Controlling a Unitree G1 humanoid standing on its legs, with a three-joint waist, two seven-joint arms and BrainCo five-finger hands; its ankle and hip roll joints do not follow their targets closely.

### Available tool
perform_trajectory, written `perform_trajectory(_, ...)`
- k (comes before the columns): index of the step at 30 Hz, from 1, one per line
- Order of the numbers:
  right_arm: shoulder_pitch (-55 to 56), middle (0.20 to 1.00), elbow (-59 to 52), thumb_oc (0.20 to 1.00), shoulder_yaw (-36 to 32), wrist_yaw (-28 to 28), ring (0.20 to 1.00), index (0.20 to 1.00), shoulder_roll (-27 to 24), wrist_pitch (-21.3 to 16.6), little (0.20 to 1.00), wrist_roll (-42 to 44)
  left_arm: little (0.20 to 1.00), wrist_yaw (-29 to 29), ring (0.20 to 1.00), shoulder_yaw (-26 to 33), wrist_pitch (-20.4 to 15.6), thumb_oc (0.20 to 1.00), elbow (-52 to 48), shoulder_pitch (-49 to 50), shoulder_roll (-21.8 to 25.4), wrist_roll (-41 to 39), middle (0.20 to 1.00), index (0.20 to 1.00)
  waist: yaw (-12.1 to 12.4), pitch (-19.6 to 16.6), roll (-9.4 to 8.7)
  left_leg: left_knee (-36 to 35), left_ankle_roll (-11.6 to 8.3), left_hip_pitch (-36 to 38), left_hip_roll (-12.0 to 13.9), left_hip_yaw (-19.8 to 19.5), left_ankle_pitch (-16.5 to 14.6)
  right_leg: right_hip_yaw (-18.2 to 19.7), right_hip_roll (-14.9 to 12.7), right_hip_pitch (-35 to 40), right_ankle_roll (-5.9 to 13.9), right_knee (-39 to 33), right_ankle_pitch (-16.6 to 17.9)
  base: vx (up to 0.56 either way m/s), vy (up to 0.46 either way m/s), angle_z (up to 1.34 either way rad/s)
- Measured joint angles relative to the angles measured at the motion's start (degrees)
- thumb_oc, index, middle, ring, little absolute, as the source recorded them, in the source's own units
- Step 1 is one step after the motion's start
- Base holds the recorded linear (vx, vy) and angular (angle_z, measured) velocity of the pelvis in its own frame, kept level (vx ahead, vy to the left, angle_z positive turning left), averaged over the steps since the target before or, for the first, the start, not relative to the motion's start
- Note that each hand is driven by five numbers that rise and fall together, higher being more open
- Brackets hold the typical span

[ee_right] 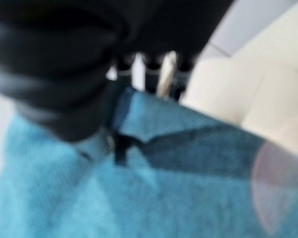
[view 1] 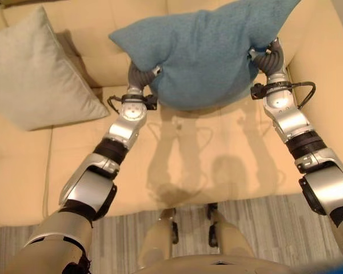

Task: Pick up all the scattered cushions and arrange them neatly on the sofa.

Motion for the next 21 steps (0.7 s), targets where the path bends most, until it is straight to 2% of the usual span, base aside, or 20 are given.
perform_trajectory(7, -0.10, 0.200, 3.39, 0.200, 2.71, -0.44, 0.200, 0.200, 0.63, -0.02, 0.200, 2.18, 0.200, 0.11, 0.200, -0.56, -0.24, 0.200, 0.33, -0.01, 0.46, -1.05, 0.200, 0.200, 0.14, 0.05, 0.05, -0.11, -0.78, -1.47, 0.48, -1.60, 0.55, 0.01, 0.32, -1.42, 0.01, 0.42, -0.01, 0.00, -0.004, 0.02)
perform_trajectory(8, -0.08, 0.200, 4.08, 0.200, 2.94, -0.42, 0.200, 0.200, 0.85, -0.02, 0.200, 2.20, 0.200, 0.13, 0.200, -0.56, -0.25, 0.200, 0.34, 0.02, 0.36, -1.24, 0.200, 0.200, 0.31, 0.10, 0.13, 0.03, -0.51, -1.48, 0.75, -1.65, 0.74, 0.06, 0.45, -2.36, 0.28, 2.30, -0.43, 0.00, -0.007, -0.12)
perform_trajectory(10, -0.09, 0.200, 4.78, 0.200, 3.16, -0.31, 0.200, 0.200, 0.45, -0.05, 0.200, 2.18, 0.200, 0.33, 0.200, -0.66, -0.35, 0.200, 0.34, -0.05, -0.28, -1.43, 0.200, 0.200, 0.15, 1.04, 1.78, 0.19, 1.80, -1.30, 1.71, -3.54, 2.43, 0.08, 0.66, -10.19, 2.03, 15.12, -4.57, 0.00, -0.002, -0.07)
perform_trajectory(11, -0.08, 0.200, 5.28, 0.200, 3.17, -0.29, 0.200, 0.200, 0.31, -0.03, 0.200, 2.22, 0.200, 0.32, 0.200, -0.91, -0.50, 0.200, 0.34, -0.08, -0.26, -1.44, 0.200, 0.200, -0.38, 1.06, 1.85, 0.43, 1.79, -1.24, 1.18, -3.73, 2.42, 0.54, 0.57, -9.83, 2.09, 10.21, -4.13, 0.00, -0.007, 0.30)
perform_trajectory(12, -0.07, 0.200, 5.33, 0.200, 3.13, -0.29, 0.200, 0.200, 0.15, 0.00, 0.200, 2.24, 0.200, 0.30, 0.200, -1.15, -0.58, 0.200, 0.33, -0.24, -0.46, -1.43, 0.200, 0.200, -0.88, 0.81, 0.86, 0.38, 1.48, -0.91, -0.54, -3.46, 2.20, 0.75, -0.83, -8.35, 2.07, 2.90, 1.75, -0.01, -0.010, 0.54)
perform_trajectory(13, -0.11, 0.200, 5.35, 0.200, 2.72, -0.34, 0.200, 0.200, 0.18, -0.05, 0.200, 2.24, 0.200, 0.35, 0.200, -1.09, -0.73, 0.200, 0.32, -0.16, -0.76, -1.45, 0.200, 0.200, -1.37, 0.71, 0.42, 0.44, -0.37, -0.26, -1.63, -3.46, 0.87, 0.48, -1.65, -7.34, -0.42, 0.57, 5.02, -0.01, -0.003, 0.33)
perform_trajectory(14, -0.64, 0.200, 5.31, 0.200, 2.77, -0.39, 0.200, 0.200, 0.42, -0.05, 0.200, 2.28, 0.200, 0.33, 0.200, -0.78, -0.81, 0.200, 0.25, -0.26, -0.45, -1.44, 0.200, 0.200, -0.43, 0.84, 0.34, 1.53, -1.69, -0.93, -1.25, -2.84, -0.07, 0.73, -1.42, -7.24, -0.78, -0.07, 5.52, -0.02, -0.009, 0.17)
perform_trajectory(15, -0.88, 0.200, 5.27, 0.200, 3.14, -0.39, 0.200, 0.200, 0.52, -0.06, 0.200, 2.28, 0.200, 0.36, 0.200, -0.05, -0.80, 0.200, 0.26, -0.26, -0.52, -1.46, 0.200, 0.200, -0.35, 1.31, -0.13, 6.62, -3.64, -4.03, -1.25, -2.69, -1.66, 0.76, -1.87, -7.34, -1.51, -0.02, 6.10, -0.02, -0.005, 0.04)
perform_trajectory(16, -0.84, 0.200, 5.28, 0.200, 3.29, -0.39, 0.200, 0.200, 0.55, -0.02, 0.200, 2.32, 0.200, 0.34, 0.200, -0.04, -0.83, 0.200, 0.23, -0.21, -0.53, -1.44, 0.200, 0.200, -0.28, 1.82, -1.13, 9.14, -3.50, -6.22, -1.61, -2.49, -3.39, 1.07, -2.38, -7.18, -1.65, 0.00, 6.20, -0.03, -0.009, 0.17)
perform_trajectory(17, -0.87, 0.200, 5.26, 0.200, 3.25, -0.36, 0.200, 0.200, 0.46, -0.02, 0.200, 2.30, 0.200, 0.39, 0.200, -0.09, -0.82, 0.200, 0.23, -0.14, -0.67, -1.46, 0.200, 0.200, -0.18, 1.79, -1.07, 5.78, -2.88, -5.22, -1.39, -2.72, -3.05, 1.09, -2.10, -7.17, -1.65, 0.00, 6.20, -0.03, -0.006, -0.03)
perform_trajectory(18, -1.26, 0.200, 5.25, 0.200, 3.38, -0.34, 0.200, 0.200, 0.48, -0.02, 0.200, 2.31, 0.200, 0.65, 0.200, -0.02, -0.97, 0.200, 0.06, -0.27, -0.42, -1.45, 0.200, 0.200, 0.31, 1.68, -0.60, -0.42, -2.84, -1.43, -0.20, -2.82, 2.10, 1.30, -0.61, -7.30, -1.64, -0.03, 6.18, -0.04, -0.008, -0.17)
perform_trajectory(19, -1.49, 0.200, 5.20, 0.200, 3.50, -0.31, 0.200, 0.200, 0.48, -0.02, 0.200, 2.29, 0.200, 0.74, 0.200, 0.07, -1.03, 0.200, 0.08, -0.56, -0.23, -1.45, 0.200, 0.200, 0.06, 1.81, -0.38, -1.00, -3.27, -1.11, 0.60, -2.78, 2.14, 1.17, -0.01, -7.25, -1.69, -0.04, 6.13, -0.04, -0.013, -0.12)
perform_trajectory(21, -1.45, 0.200, 5.30, 0.200, 3.44, -0.31, 0.200, 0.200, 0.09, 0.07, 0.200, 2.31, 0.200, 0.77, 0.200, -0.28, -1.04, 0.200, 0.13, -0.75, -0.62, -1.45, 0.200, 0.200, -0.40, 1.97, -0.68, -0.99, -3.42, -1.24, 0.32, -2.80, 1.98, 0.44, -0.29, -7.21, -1.41, -0.06, 6.33, -0.03, -0.012, 0.08)
